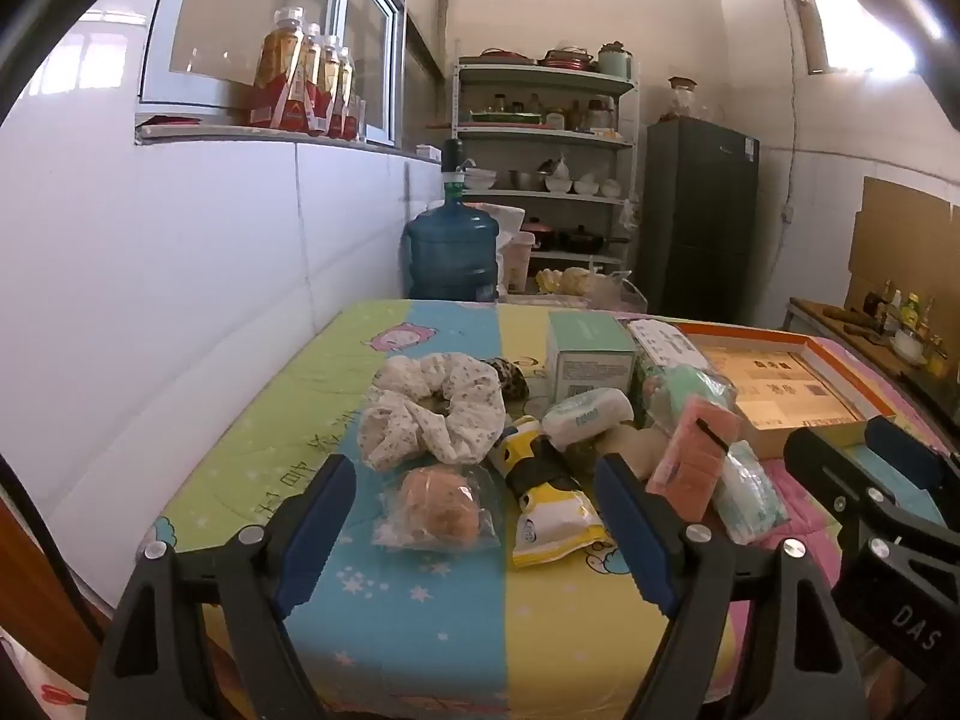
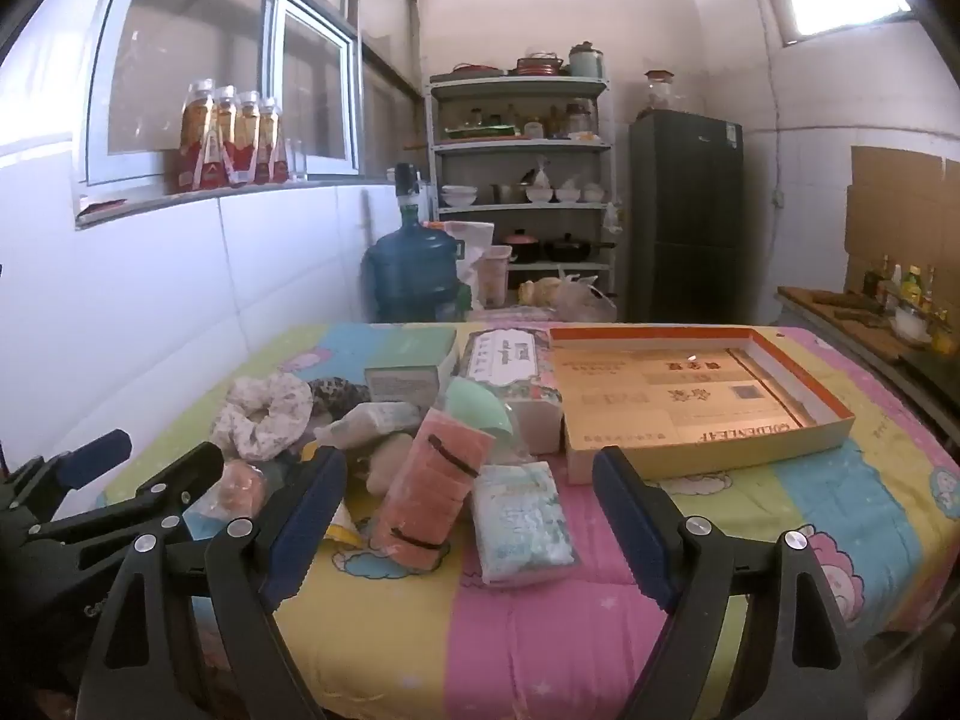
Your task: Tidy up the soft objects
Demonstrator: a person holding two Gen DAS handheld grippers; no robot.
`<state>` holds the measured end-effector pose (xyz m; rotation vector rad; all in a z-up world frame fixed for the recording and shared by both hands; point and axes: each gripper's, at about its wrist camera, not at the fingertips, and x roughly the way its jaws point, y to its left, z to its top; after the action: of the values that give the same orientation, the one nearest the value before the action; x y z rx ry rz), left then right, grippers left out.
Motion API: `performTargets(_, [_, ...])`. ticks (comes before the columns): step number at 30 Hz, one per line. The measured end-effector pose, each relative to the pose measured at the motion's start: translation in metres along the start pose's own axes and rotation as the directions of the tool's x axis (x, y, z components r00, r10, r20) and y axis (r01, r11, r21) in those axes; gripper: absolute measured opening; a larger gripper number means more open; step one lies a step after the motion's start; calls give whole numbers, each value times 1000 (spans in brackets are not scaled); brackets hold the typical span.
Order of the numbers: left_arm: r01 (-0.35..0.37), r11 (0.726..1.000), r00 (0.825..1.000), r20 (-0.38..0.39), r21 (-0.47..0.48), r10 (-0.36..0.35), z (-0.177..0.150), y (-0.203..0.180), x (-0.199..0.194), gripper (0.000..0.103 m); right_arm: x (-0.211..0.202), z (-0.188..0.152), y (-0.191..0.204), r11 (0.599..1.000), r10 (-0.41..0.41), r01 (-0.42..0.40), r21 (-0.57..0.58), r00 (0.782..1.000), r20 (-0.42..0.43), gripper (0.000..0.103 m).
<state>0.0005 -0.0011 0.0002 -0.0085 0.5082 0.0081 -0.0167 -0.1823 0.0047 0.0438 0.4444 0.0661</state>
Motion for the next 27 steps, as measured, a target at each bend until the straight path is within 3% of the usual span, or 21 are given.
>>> performTargets(27, [-2, 1000, 1000, 4, -14, 2, -1, 8, -2, 82, -1, -2, 3, 999, 44, -44, 5, 999, -3, 85])
